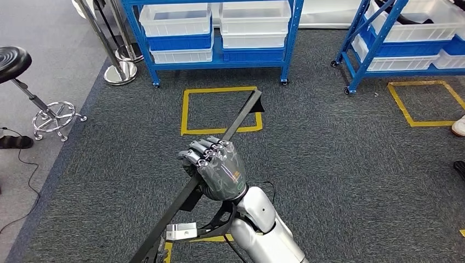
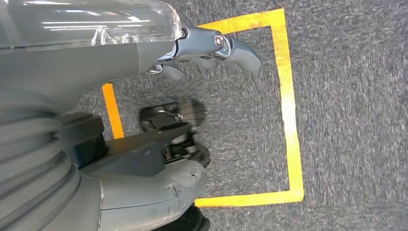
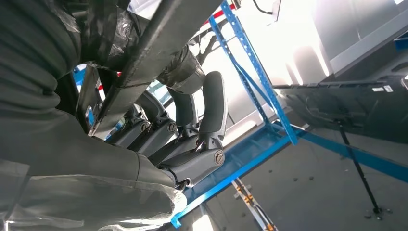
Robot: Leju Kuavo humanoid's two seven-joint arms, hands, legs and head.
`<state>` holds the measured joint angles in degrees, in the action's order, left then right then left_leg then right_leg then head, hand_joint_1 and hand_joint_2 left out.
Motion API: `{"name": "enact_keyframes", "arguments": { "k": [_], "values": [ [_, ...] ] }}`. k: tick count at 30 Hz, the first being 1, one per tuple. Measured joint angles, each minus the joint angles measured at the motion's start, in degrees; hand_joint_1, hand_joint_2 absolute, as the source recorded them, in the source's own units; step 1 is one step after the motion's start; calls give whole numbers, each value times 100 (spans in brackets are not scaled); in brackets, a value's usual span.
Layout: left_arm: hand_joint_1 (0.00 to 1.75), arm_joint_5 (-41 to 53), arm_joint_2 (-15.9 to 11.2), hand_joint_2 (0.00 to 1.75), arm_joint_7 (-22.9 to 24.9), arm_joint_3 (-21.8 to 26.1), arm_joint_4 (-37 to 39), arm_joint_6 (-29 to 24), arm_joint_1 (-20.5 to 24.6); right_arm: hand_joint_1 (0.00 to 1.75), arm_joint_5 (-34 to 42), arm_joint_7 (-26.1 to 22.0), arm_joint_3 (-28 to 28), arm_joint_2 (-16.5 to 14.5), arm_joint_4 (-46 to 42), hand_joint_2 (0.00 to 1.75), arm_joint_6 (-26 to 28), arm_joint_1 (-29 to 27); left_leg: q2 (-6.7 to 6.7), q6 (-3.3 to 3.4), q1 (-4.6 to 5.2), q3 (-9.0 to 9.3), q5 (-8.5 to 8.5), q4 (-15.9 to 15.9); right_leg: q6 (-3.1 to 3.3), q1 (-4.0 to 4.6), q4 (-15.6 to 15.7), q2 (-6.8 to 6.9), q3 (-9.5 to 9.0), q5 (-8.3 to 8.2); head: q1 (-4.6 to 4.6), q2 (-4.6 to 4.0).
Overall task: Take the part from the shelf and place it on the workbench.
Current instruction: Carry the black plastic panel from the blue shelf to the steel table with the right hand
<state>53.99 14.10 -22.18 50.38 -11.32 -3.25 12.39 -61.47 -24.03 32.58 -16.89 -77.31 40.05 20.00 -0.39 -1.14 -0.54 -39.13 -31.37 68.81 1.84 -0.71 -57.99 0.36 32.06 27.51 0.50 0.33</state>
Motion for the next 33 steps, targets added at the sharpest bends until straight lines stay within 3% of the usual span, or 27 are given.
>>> {"name": "enact_keyframes", "arguments": {
  "k": [2,3,5,7,9,12,14,16,17,18,20,21,22,24,26,28,30,31,32,33],
  "values": [
    [0,-38,-1,175,-61,1,0,101,-17,175,72,36,65,36,32,175,-1,8,-1,-44,-29,-178,-156,518,-1,-1,-24,3,44,-16,-1,0],
    [0,-51,-1,175,-93,2,0,155,-23,175,125,68,108,62,49,175,-1,22,-1,-57,-43,-120,-64,468,-7,-5,-41,2,60,-18,0,0],
    [0,-60,-2,175,-152,2,-1,257,-25,175,245,132,213,120,76,175,1,79,37,-63,-74,254,287,-205,-27,-14,-79,-30,79,-12,0,0],
    [0,-82,-2,175,-195,5,-1,355,-32,175,353,178,339,180,85,175,2,159,178,-45,-89,629,455,-862,-90,-17,-103,-86,119,-22,0,0],
    [0,-119,-5,175,-215,16,0,433,-57,175,408,203,463,233,84,175,3,212,243,-6,-72,733,429,-1048,-176,-22,-93,-148,159,-65,-1,0],
    [0,-148,-3,175,-220,27,0,475,-63,175,432,222,575,309,81,175,3,234,114,129,-80,732,483,-1150,-269,-15,-164,-170,218,-16,-3,0],
    [0,-149,0,175,-221,31,0,480,-55,175,444,224,614,354,79,175,4,252,19,222,-82,724,516,-1193,-294,-13,-670,-110,461,289,-4,0],
    [0,-149,0,175,-221,36,0,483,-58,175,449,224,648,402,81,175,4,260,-72,260,-58,698,522,-1188,-309,-11,-1441,-93,835,621,-3,0],
    [0,-147,0,175,-221,39,0,483,-61,175,449,224,662,430,82,175,3,259,-117,266,-48,689,523,-1181,-311,-11,-1672,-88,943,663,-3,0],
    [0,-139,1,175,-222,41,0,482,-62,175,449,226,673,455,83,175,3,258,-162,269,-42,685,521,-1170,-307,-11,-1683,-76,943,591,-4,0],
    [0,-116,3,175,-233,42,-1,470,-59,175,449,232,686,486,81,175,4,262,-243,257,-37,688,502,-1138,-277,-4,-1090,25,629,212,-4,0],
    [0,-103,6,175,-241,42,-1,456,-57,175,447,236,691,494,78,175,4,267,-280,236,-21,684,482,-1109,-257,25,-698,157,432,66,-4,0],
    [0,-90,8,175,-249,42,-1,442,-55,175,446,239,697,498,73,175,4,272,-311,209,-4,675,464,-1079,-228,46,-401,264,293,-23,-3,0],
    [0,-61,11,175,-264,42,-1,417,-52,175,446,243,709,506,61,175,3,277,-404,156,33,658,441,-1041,-176,89,-180,351,225,-30,-1,0],
    [0,-42,15,175,-277,38,-1,404,-44,175,447,244,715,521,51,175,3,275,-494,109,32,651,418,-1012,-110,72,-163,227,253,-57,-1,0],
    [0,-38,19,175,-286,32,-1,389,-39,175,443,248,720,531,39,175,3,277,-346,51,8,554,232,-755,-44,39,-140,116,262,-95,-1,0],
    [0,-37,19,175,-290,29,-1,375,-43,175,434,251,730,532,30,175,3,276,-100,6,-12,277,-156,-92,-2,25,-136,1,278,-118,0,0],
    [0,-37,19,175,-290,28,0,372,-49,175,429,251,734,533,29,175,3,271,-44,-6,-16,115,-326,281,10,28,-138,-64,287,-125,0,0],
    [0,-35,18,175,-290,28,0,370,-54,175,425,251,737,537,29,175,3,265,-21,-10,-16,-5,-409,550,16,33,-142,-133,294,-129,-1,0],
    [0,-27,17,175,-291,27,0,369,-58,175,419,251,738,540,29,175,3,260,-10,-3,-15,-31,-366,611,18,39,-149,-208,297,-132,-1,0]
  ]
}}
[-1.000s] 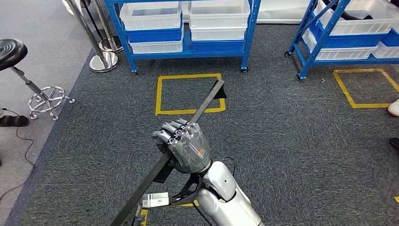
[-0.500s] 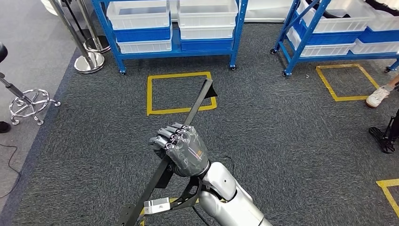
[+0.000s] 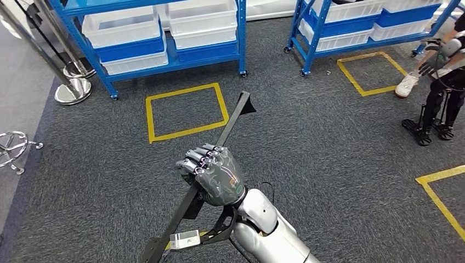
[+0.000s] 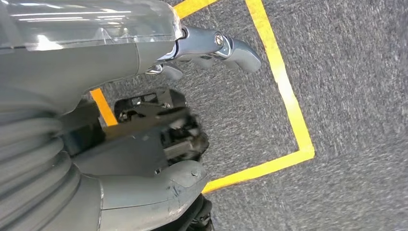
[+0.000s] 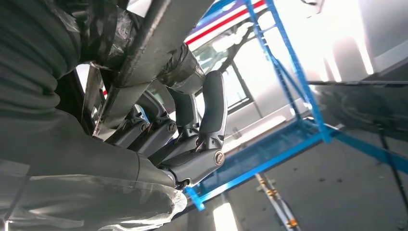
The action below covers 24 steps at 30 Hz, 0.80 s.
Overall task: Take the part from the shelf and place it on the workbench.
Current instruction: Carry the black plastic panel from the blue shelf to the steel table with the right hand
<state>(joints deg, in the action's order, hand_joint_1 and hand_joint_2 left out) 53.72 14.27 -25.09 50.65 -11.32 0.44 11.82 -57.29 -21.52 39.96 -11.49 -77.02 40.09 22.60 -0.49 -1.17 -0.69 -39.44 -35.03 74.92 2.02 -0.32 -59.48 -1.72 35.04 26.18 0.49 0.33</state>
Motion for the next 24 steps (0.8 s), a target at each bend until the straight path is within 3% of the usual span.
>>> {"name": "enact_keyframes", "arguments": {
  "k": [2,4,6,8,10,12,14,15,16,18,20,21,23,24],
  "values": [
    [0,15,0,175,-4,-5,0,-1,4,175,-9,-2,0,4,-6,175,0,-4,66,44,1,248,379,-527,-3,6,-16,-145,-5,-4,1,0],
    [0,21,-4,175,-11,-11,0,-1,11,175,-18,-5,0,4,-19,175,0,0,330,117,-4,585,709,-1264,-28,0,-31,-268,10,-17,0,0],
    [0,21,-8,175,-15,-15,0,-5,18,175,-37,-5,1,5,-38,175,0,5,493,173,6,714,769,-1579,-93,-25,-35,-374,69,-53,2,0],
    [0,24,3,175,-17,-29,-1,-13,28,175,-89,7,-4,15,-78,175,1,6,389,212,-6,735,786,-1672,-174,-33,-16,-465,118,-94,3,0],
    [0,28,21,175,-20,-46,-2,-20,39,175,-155,45,-15,35,-130,175,3,37,247,264,-41,778,842,-1799,-234,1,-141,-304,192,4,-6,0],
    [0,34,28,175,-21,-55,-2,-19,44,175,-215,109,-25,61,-174,175,3,122,88,302,-38,797,875,-1856,-274,12,-690,-12,451,328,-15,0],
    [0,39,28,175,-19,-58,-2,-17,38,175,-255,168,-31,102,-206,175,2,200,-74,312,-26,782,868,-1835,-317,-18,-1356,104,765,602,-18,0],
    [0,40,29,175,-19,-58,-2,-17,36,175,-266,191,-33,131,-216,175,2,223,-150,311,-25,777,861,-1823,-337,-35,-1482,131,818,600,-17,0],
    [0,43,30,175,-19,-60,-2,-17,37,175,-290,221,-34,157,-226,175,2,241,-219,302,-26,775,851,-1809,-352,-51,-1373,160,751,490,-18,0],
    [0,45,33,175,-19,-63,-2,-16,45,175,-397,315,-37,201,-266,175,2,295,-336,262,-28,773,814,-1760,-363,-66,-671,324,370,158,-17,0],
    [0,46,35,175,-20,-66,-2,-15,55,175,-514,429,-45,231,-318,175,2,388,-421,193,3,758,765,-1693,-310,-40,-130,473,96,-2,-15,0],
    [0,46,34,175,-20,-67,-2,-14,60,175,-543,482,-56,250,-335,175,2,444,-460,158,18,753,752,-1678,-269,-19,-51,493,71,2,-13,0],
    [0,45,42,175,-24,-70,-2,-8,66,175,-564,576,-92,306,-363,175,2,547,-531,99,22,761,744,-1678,-189,-7,-53,378,96,-18,-13,0],
    [0,43,45,175,-28,-72,-2,-4,69,175,-566,614,-110,338,-380,175,2,595,-496,69,10,757,708,-1652,-156,-14,-39,328,100,-33,-13,0]
  ]
}}
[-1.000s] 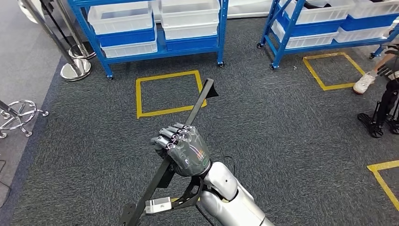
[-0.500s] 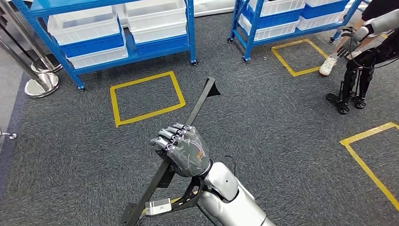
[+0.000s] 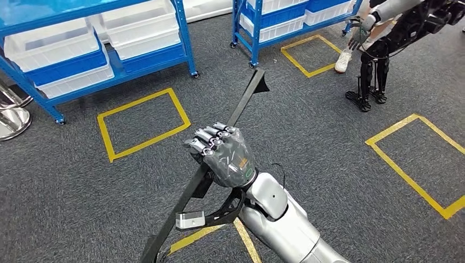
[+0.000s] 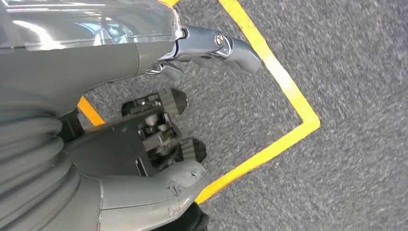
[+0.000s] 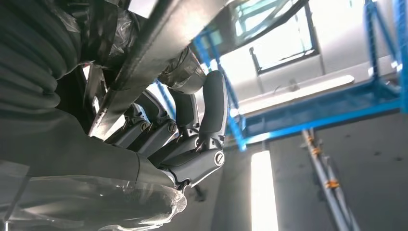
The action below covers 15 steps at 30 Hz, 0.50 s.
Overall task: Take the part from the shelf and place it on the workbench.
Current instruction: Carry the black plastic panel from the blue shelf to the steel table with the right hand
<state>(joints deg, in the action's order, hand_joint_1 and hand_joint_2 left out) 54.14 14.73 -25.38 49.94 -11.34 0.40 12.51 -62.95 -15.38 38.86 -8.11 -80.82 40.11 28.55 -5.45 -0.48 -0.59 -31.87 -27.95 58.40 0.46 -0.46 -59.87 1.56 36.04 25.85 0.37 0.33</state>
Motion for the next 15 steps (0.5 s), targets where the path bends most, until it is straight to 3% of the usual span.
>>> {"name": "enact_keyframes", "arguments": {
  "k": [2,3,5,6,7,8,10,11,13,14,15],
  "values": [
    [0,-10,5,175,-15,-2,0,3,1,175,-1,58,-24,43,-26,175,-1,93,225,-44,-27,-125,-244,318,63,-25,27,-102,2,-33,1,0],
    [0,-16,4,175,-23,-2,0,4,-3,175,-3,84,-27,56,-31,175,-2,134,366,-57,-36,-268,-437,654,85,-26,29,-157,6,-43,1,0],
    [0,-36,4,175,-35,-2,0,4,-19,175,-11,129,-28,85,-29,175,-2,184,480,-55,-38,-617,-757,1426,109,-8,27,-286,15,-53,1,0],
    [0,-44,4,175,-40,-2,1,4,-24,175,-15,147,-28,105,-29,175,-2,192,495,-43,-36,-722,-784,1637,114,6,24,-356,15,-56,1,0],
    [0,-51,5,175,-45,-2,1,4,-27,175,-18,163,-28,123,-29,175,-2,198,506,-19,-31,-724,-691,1620,116,18,20,-432,12,-58,1,0],
    [0,-54,5,175,-49,-2,1,4,-26,175,-20,171,-28,135,-29,175,-2,206,538,17,-22,-616,-495,1365,116,29,15,-509,5,-58,1,0],
    [0,-54,-1,175,-56,-2,0,4,-22,175,-21,176,-28,147,-29,175,-2,238,763,122,-4,-268,-82,579,106,33,8,-654,-1,-65,-2,0],
    [0,-54,-5,175,-61,-2,0,4,-21,175,-21,176,-28,150,-29,175,-2,255,883,168,6,-142,39,291,87,22,6,-715,9,-77,0,0],
    [0,-54,-13,175,-68,-2,0,5,-18,175,-22,176,-28,163,-29,175,-2,276,985,221,26,-63,79,99,21,-16,16,-828,54,-118,2,0],
    [0,-54,-10,175,-72,-2,0,6,-13,175,-23,177,-30,174,-30,175,-2,279,928,230,35,-45,93,36,-21,-28,36,-888,73,-144,5,0],
    [0,-58,-3,175,-74,-1,0,5,-8,175,-26,181,-32,188,-31,175,-1,279,854,240,24,-17,113,-36,-52,-26,39,-866,88,-151,4,0]
  ]
}}
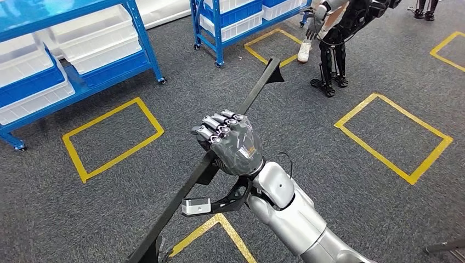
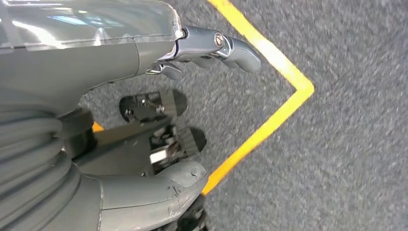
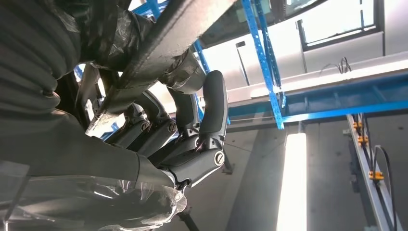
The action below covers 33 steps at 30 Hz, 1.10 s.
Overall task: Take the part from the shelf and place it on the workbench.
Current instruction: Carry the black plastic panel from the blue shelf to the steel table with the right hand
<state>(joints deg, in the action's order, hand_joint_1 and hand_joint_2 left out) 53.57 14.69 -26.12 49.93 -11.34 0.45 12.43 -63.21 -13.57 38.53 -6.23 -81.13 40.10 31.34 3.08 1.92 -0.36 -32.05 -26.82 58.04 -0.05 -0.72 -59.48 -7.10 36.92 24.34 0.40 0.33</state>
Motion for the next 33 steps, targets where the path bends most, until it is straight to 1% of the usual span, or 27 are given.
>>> {"name": "enact_keyframes", "arguments": {
  "k": [2,3,4,5,6,7,8,10,11,12,13,14,15,17,19,20,21,22,23,24,26,27,28,30,31,32,33],
  "values": [
    [0,-9,16,175,-13,1,0,0,12,175,-15,24,-4,27,-7,175,1,20,-154,33,-28,59,54,-151,-49,31,-198,271,111,145,-2,0],
    [0,-14,22,175,-17,2,0,0,10,175,-25,42,-4,35,-9,175,1,32,-230,47,-35,70,75,-184,-63,35,-469,458,239,307,-3,0],
    [0,-14,23,175,-21,3,0,1,4,175,-34,57,-4,44,-11,175,1,43,-305,59,-29,70,78,-193,-88,29,-834,581,419,496,-4,0],
    [0,-15,22,175,-21,3,0,1,-2,175,-43,70,-4,53,-12,175,0,44,-386,62,-25,63,75,-188,-113,12,-1185,632,589,640,-3,0],
    [0,-16,22,175,-21,4,0,1,-7,175,-49,81,-4,67,-11,175,-1,40,-466,59,-24,57,69,-179,-138,-7,-1423,657,702,703,-4,0],
    [0,-18,22,175,-21,4,1,1,-9,175,-54,88,-4,84,-11,175,-1,37,-544,52,-25,51,60,-166,-160,-28,-1456,677,709,656,-4,0],
    [0,-21,26,175,-22,4,1,2,-8,175,-56,94,-4,97,-11,175,-1,37,-612,38,-27,48,45,-145,-175,-44,-1252,710,590,512,-3,0],
    [0,-35,35,175,-23,4,1,3,-1,175,-64,100,-4,110,-12,175,-1,46,-734,-10,-24,42,-6,-88,-179,-42,-505,894,162,195,-4,0],
    [0,-45,38,175,-26,4,0,2,4,175,-72,103,-3,113,-14,175,-1,51,-784,-44,-12,37,-36,-53,-156,-29,-213,970,6,109,-2,0],
    [0,-56,39,175,-29,5,0,2,10,175,-81,108,-3,115,-15,175,-1,54,-829,-79,0,35,-58,-26,-127,-8,-48,1014,-74,83,-2,0],
    [0,-66,39,175,-32,5,0,1,15,175,-89,112,-3,120,-16,175,-1,57,-871,-115,10,34,-70,-15,-89,15,-19,1002,-74,102,-1,0],
    [0,-71,40,175,-33,6,0,1,21,175,-95,115,-3,127,-18,175,-1,58,-918,-147,10,44,-78,-11,-54,19,-9,938,-59,88,-1,0],
    [0,-74,44,175,-34,6,0,1,27,175,-100,120,-3,133,-20,175,-1,58,-909,-180,-4,47,-99,-6,-20,15,-1,884,-58,80,-2,0],
    [0,-76,50,175,-35,6,0,1,36,175,-119,130,-3,142,-26,175,-1,68,-695,-229,-36,-25,-279,198,51,-12,29,782,-65,52,-2,0],
    [0,-79,52,175,-37,6,0,0,32,175,-153,147,-3,143,-29,175,-1,76,-425,-248,-56,-307,-645,846,98,-20,41,676,-66,36,-1,0],
    [0,-80,52,175,-37,6,0,-1,22,175,-169,152,-2,143,-29,175,-1,72,-377,-250,-58,-494,-810,1248,108,-10,40,612,-63,34,-1,0],
    [0,-80,52,175,-37,6,0,-1,11,175,-180,157,-1,143,-28,175,-1,66,-360,-248,-56,-640,-889,1548,113,1,37,543,-61,33,-1,0],
    [0,-80,52,175,-37,6,0,-2,1,175,-187,160,-1,144,-28,175,-1,62,-353,-239,-55,-707,-861,1665,114,11,32,468,-61,32,-1,0],
    [0,-80,52,175,-37,6,0,-4,-4,175,-191,162,-1,144,-28,175,-1,59,-340,-220,-54,-663,-719,1543,114,17,25,389,-64,31,-1,0],
    [0,-79,52,175,-37,6,0,-8,-4,175,-194,164,-2,145,-29,175,-1,60,-296,-193,-53,-520,-496,1210,113,20,17,312,-70,31,-1,0],
    [0,-74,48,175,-38,5,0,-19,-3,175,-206,168,-2,145,-30,175,-2,64,-20,-137,-60,-194,-136,452,95,12,-6,172,-53,23,-2,0],
    [0,-71,45,175,-38,5,1,-26,-2,175,-215,169,-3,145,-34,175,-1,66,102,-122,-59,-96,-58,211,70,0,-16,110,-23,8,-2,0],
    [0,-69,42,175,-38,4,1,-31,-4,175,-225,170,-3,147,-39,175,-1,64,180,-115,-52,-64,-51,113,34,-20,-18,49,13,-15,-1,0],
    [0,-65,45,175,-38,4,1,-38,-5,175,-244,172,-9,162,-56,175,1,54,89,-89,-50,-45,-32,43,-53,-46,4,-68,62,-62,0,0],
    [0,-62,49,175,-39,4,0,-40,-3,175,-252,173,-14,174,-67,175,1,49,15,-59,-57,-27,-4,-1,-84,-35,-12,-22,80,-47,-2,0],
    [0,-59,52,175,-39,3,0,-41,1,175,-259,174,-21,186,-79,175,2,51,-67,-19,-66,-7,26,-50,-104,-16,-116,106,134,29,-4,0],
    [0,-54,56,175,-39,3,0,-40,2,175,-266,175,-26,194,-93,175,2,53,-155,17,-73,7,52,-93,-116,2,-334,279,237,167,-7,0]
  ]
}}
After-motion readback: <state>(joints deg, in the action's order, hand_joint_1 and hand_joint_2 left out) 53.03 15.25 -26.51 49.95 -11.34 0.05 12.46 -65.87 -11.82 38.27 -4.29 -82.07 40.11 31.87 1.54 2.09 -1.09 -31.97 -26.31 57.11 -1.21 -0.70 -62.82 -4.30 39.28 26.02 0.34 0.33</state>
